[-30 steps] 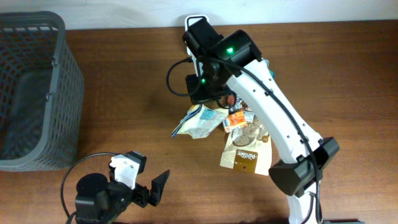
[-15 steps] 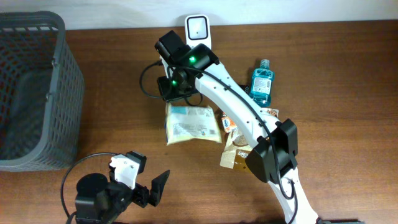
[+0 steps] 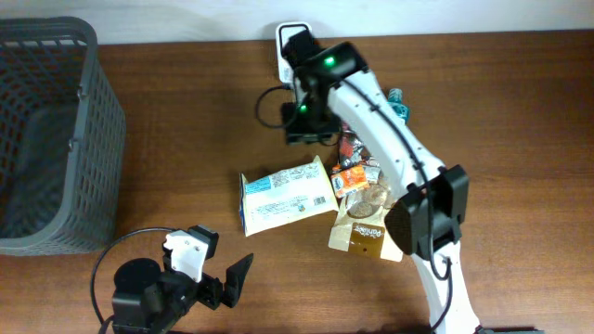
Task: Scan the item barcode
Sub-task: 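Lay the snack bag flat left of the pile and release it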
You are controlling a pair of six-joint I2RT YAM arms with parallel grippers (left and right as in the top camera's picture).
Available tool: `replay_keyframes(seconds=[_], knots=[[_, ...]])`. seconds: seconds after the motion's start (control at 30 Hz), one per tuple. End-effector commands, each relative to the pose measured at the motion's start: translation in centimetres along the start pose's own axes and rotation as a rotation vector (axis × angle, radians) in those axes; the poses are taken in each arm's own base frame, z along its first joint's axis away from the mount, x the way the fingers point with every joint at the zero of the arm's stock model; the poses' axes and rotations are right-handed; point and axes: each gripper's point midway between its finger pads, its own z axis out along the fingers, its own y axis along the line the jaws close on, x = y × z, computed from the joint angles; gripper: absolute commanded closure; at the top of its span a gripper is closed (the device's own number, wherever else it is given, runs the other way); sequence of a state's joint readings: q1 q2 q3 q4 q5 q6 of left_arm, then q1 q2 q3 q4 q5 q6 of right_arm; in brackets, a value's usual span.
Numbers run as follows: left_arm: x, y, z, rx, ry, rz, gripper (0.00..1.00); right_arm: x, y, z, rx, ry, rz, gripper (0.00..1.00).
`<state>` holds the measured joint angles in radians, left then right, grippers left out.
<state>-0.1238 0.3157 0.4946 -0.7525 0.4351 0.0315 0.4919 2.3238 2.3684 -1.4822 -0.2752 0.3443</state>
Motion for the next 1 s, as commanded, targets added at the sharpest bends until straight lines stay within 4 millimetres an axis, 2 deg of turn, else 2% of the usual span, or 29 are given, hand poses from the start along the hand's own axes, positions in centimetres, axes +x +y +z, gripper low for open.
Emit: replay_keyframes(seconds=[0.0,0.03,0.13,0.37,0.5,0.57,0.7,0.77,0.83,0.97], knots=[[0.0,-0.1,0.0,0.007,-0.006,0.015,0.01,2.4,0.1,0.7,0.021,0.076,-0.061,0.82],[0.0,-0.1,0.0,0.007,-0.006,0.015,0.01,2.7,0.0,1.2,0.026,0.092,-0.06,0.88],[0.0,-0.1,0.0,0.007,-0.006,0.015,0.01,3.5,0.1,3.4,0.035,0.127,-0.067,0.96],[0.0,-0.1,0.0,0.007,-0.006,0.015,0.01,5.6,3.0,10.4,-0.051,0.159,-0.112,0.96],[0.0,-0.1,0.0,0.007,-0.006,0.015,0.01,5.2,4.0,13.1,-0.078,0.103,-0.087,0.96],[0.0,-0.1,0.0,0.007,-0.006,0.015,0.01,4.7,4.6,13.9,-0.095,0.07,-0.073,0.96],[0.0,-0.1,0.0,0.007,-0.006,0.015,0.01,2.7,5.4,13.9,-0.127,-0.013,-0.072,0.96],[0.0,-0.1,0.0,0.007,-0.006,0.015,0.01,1.3,5.6,13.2,-0.146,-0.052,-0.063,0.96],[0.0,-0.1,0.0,0.007,-0.006,0.015,0.01,0.1,5.3,11.5,-0.151,-0.072,-0.036,0.96],[0.0,-0.1,0.0,0.007,-0.006,0.015,0.01,-1.8,4.3,6.6,-0.146,-0.093,0.015,0.96]])
